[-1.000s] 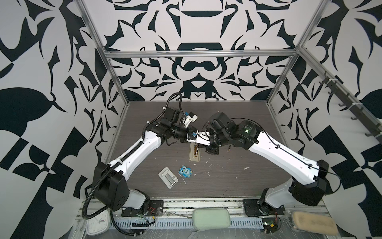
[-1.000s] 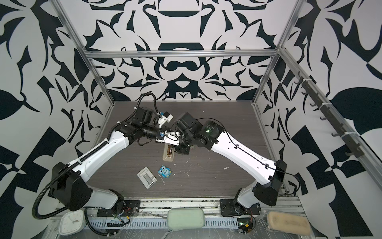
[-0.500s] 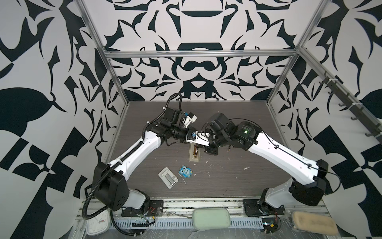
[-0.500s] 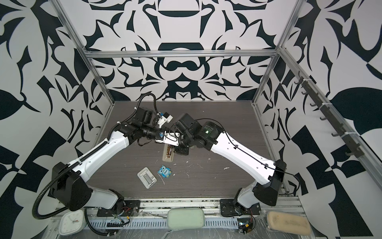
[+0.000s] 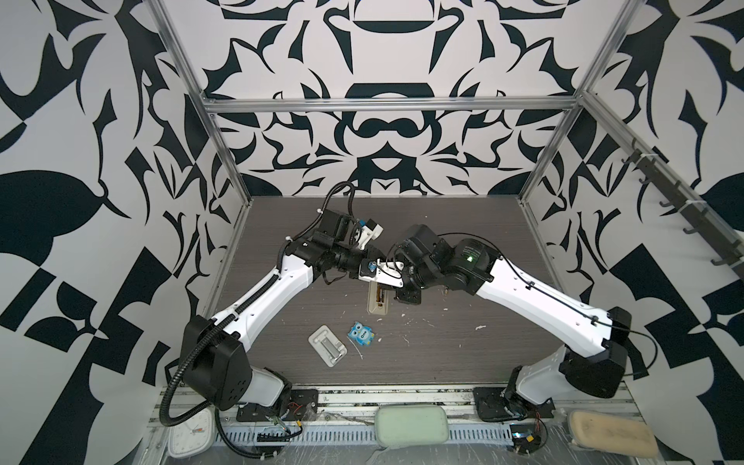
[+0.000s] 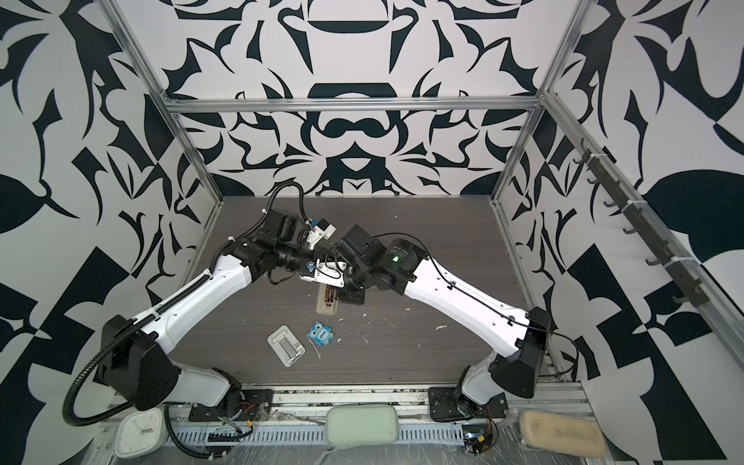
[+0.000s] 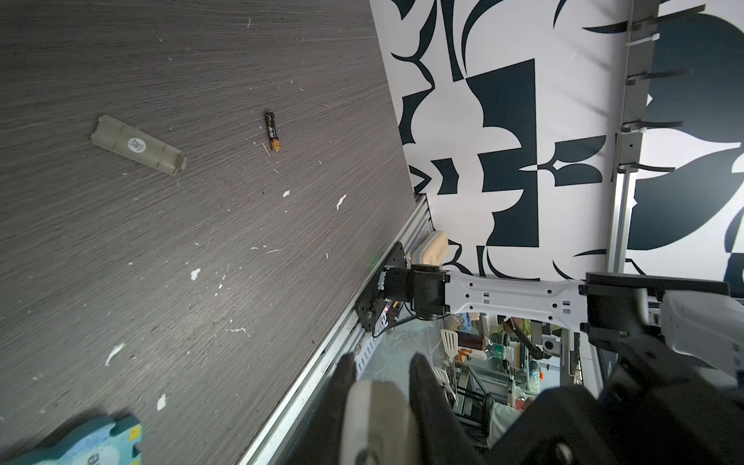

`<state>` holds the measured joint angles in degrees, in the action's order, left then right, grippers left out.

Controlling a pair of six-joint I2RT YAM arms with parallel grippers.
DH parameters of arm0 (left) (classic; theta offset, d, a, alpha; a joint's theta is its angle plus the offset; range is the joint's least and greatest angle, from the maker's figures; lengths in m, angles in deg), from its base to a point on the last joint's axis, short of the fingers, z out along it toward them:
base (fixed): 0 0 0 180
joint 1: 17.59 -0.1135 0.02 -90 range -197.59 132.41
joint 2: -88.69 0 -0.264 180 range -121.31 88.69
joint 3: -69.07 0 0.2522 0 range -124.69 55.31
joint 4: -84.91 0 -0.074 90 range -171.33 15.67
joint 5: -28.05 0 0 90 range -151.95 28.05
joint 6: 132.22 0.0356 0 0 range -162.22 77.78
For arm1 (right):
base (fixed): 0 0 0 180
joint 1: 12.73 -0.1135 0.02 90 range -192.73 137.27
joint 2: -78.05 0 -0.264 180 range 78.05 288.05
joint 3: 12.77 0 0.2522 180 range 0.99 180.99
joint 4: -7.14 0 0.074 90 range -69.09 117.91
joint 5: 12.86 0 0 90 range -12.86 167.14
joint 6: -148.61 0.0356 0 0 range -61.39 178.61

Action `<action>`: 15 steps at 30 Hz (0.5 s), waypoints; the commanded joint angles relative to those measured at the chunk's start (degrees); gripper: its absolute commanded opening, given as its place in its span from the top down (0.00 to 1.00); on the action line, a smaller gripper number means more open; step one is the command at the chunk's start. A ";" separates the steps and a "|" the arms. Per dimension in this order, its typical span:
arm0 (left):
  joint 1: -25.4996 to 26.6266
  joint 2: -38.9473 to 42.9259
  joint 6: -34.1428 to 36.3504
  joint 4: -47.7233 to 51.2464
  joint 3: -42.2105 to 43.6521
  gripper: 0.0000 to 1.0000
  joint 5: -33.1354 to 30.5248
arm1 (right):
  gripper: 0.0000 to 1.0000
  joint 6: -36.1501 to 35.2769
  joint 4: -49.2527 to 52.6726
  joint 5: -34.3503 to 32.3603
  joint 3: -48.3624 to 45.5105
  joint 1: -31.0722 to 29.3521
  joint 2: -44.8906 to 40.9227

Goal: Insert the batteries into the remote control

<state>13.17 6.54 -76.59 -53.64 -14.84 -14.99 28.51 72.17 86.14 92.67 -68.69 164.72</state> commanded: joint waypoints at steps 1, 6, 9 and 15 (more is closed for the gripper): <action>-0.11 1.20 -0.89 -3.21 -0.88 1.00 2.55 | 0.91 0.96 1.55 1.61 -1.83 -0.99 0.94; -0.17 1.29 -1.14 -3.60 -0.70 1.00 2.46 | 0.93 1.43 0.45 0.16 -2.55 -0.99 1.26; -0.17 1.38 -1.25 -3.60 -0.39 1.00 2.17 | 0.93 1.56 0.41 -0.63 -2.47 -0.99 0.86; -0.74 1.55 -1.23 -3.77 0.57 1.00 1.58 | 0.86 2.80 0.30 -2.01 -1.60 -0.99 -1.93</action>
<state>12.76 6.54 -76.74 -54.65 -14.49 -16.30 29.95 70.84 85.26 91.43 -69.19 164.44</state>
